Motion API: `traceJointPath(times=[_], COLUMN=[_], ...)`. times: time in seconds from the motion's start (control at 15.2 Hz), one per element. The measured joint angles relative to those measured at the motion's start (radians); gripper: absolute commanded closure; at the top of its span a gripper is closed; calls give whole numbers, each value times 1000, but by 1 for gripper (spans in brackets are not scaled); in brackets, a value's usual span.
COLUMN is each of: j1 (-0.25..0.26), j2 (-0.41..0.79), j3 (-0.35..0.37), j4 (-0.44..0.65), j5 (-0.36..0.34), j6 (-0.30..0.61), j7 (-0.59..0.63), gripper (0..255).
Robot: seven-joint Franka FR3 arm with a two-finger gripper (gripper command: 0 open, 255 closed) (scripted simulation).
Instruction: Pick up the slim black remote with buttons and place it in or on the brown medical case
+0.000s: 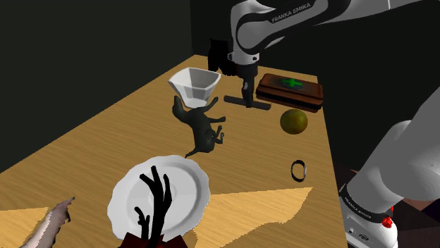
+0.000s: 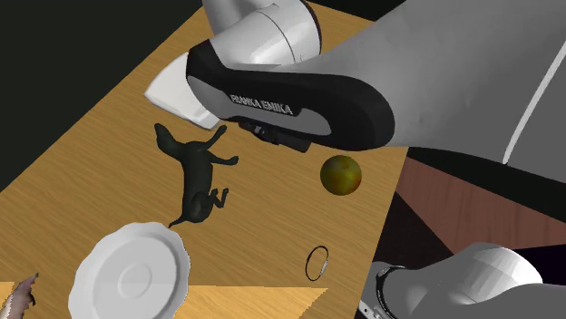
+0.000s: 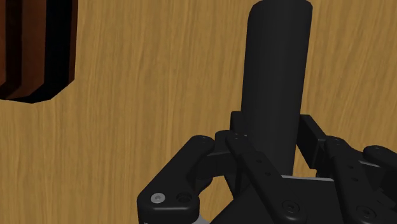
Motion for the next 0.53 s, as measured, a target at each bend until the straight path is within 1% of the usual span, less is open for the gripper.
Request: traceJointPath(times=[0.53], j1=[0], j2=[-34], j3=[0], j4=[70], j5=[2], j6=[-103], j7=[-7], gripper=[255])
